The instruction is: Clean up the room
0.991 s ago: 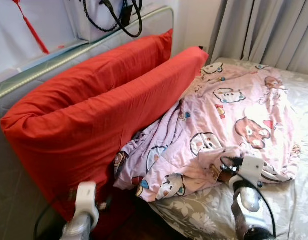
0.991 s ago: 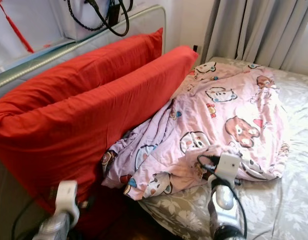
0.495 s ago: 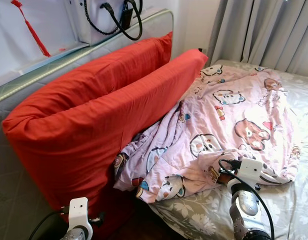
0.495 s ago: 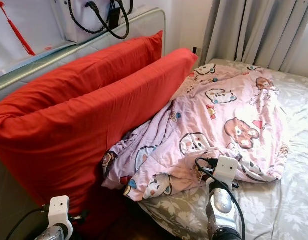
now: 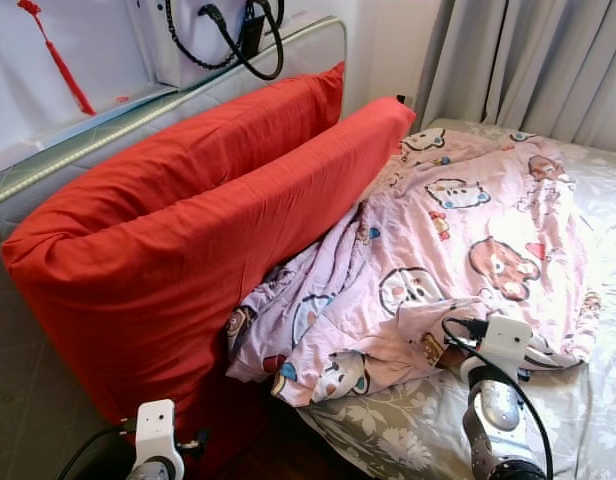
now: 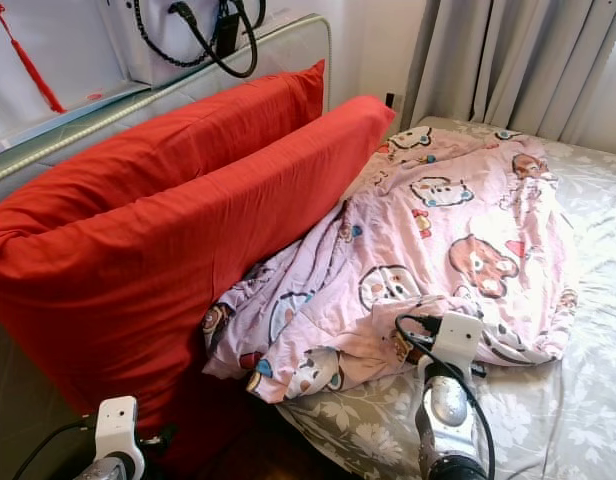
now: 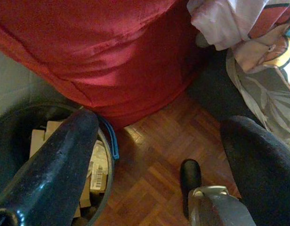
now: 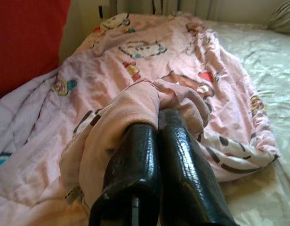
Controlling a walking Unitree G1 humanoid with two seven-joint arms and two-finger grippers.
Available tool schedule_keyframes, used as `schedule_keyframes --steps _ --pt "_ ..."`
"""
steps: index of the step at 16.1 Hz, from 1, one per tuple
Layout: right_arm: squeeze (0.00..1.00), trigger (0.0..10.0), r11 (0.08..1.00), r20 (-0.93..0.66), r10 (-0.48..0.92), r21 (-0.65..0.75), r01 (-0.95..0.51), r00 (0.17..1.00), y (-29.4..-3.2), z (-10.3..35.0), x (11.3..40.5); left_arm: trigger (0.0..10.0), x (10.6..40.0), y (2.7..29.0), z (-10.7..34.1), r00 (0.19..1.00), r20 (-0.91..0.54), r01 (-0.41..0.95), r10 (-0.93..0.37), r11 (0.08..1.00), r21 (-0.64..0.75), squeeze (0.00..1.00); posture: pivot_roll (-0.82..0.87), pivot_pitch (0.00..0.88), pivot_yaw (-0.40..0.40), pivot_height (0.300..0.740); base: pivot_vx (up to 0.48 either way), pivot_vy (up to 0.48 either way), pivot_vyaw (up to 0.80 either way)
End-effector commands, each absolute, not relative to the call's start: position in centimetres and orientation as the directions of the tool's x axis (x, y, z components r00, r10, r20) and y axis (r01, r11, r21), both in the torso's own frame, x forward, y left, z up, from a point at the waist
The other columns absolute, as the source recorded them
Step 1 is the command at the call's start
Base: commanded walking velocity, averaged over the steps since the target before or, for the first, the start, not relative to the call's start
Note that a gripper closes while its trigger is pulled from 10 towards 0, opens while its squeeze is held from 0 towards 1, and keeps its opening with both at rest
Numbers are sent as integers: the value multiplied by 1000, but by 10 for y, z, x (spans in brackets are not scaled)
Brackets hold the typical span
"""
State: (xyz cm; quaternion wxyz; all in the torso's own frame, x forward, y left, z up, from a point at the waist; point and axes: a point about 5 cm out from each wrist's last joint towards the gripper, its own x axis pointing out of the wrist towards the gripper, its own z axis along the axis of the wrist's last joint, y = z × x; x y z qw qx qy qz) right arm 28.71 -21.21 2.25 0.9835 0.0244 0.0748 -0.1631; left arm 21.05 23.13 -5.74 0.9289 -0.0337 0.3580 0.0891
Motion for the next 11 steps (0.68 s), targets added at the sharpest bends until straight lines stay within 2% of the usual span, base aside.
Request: schedule_keyframes --steps 1,11 --pt "0 10000 945 -135 -320 23 326 938 -212 25 287 10000 202 237 -61 700 -698 -200 152 980 13 0 37 0 49 740 0 0 0" --pt "0 10000 934 -139 -349 28 356 927 -213 24 286 10000 198 235 -64 694 -704 -216 152 976 -2 0 47 0 50 740 0 0 0"
